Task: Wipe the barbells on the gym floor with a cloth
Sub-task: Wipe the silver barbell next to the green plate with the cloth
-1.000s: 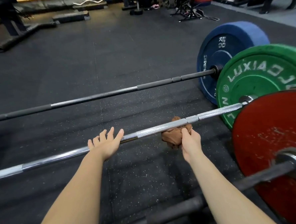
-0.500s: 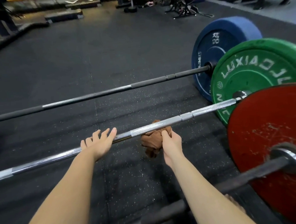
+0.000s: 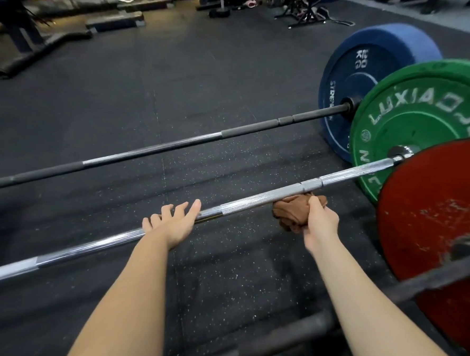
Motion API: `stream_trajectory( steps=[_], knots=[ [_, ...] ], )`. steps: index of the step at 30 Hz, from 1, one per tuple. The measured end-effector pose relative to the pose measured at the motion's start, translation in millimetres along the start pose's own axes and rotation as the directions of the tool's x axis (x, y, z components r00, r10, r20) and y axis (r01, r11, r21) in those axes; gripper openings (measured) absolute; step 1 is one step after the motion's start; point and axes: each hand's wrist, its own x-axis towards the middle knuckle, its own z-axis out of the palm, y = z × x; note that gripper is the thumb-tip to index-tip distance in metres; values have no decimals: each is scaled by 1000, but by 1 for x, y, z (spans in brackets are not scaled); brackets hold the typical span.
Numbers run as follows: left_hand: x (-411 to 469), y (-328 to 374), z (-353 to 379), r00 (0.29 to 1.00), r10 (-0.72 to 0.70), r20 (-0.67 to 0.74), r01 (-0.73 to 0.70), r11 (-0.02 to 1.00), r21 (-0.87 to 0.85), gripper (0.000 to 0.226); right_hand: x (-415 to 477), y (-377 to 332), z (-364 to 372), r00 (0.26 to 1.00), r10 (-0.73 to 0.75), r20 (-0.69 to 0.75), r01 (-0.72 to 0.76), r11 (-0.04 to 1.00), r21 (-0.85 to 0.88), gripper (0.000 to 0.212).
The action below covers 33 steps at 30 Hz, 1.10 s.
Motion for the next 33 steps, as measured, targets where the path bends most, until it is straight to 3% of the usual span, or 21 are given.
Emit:
stream_trajectory(
  steps=[8, 19, 22, 27, 33],
  knots=[
    [-1, 0, 0, 1000, 8, 1, -8, 999, -32, 66, -39, 41, 38, 968, 116, 225, -105, 993, -59, 15],
    [-3, 0, -2, 1000, 16, 9, -15, 998, -65, 66, 6, -19, -1, 997, 75, -36, -72, 994, 79, 4],
    [-2, 1, -1, 1000, 7, 8, -6, 999, -51, 68, 4, -18, -4, 997, 79, -8, -78, 996, 36, 7],
    [-5, 5, -2, 1000, -4, -13, 4, 1000, -21, 70, -22, 5, 12, 971, 192, 139, -197, 980, 18, 29],
    [-7, 5, -3, 1000, -3, -5, 3, 1000, -15, 68, -25, 11, 22, 960, 233, 156, -244, 968, 56, 30]
  ],
)
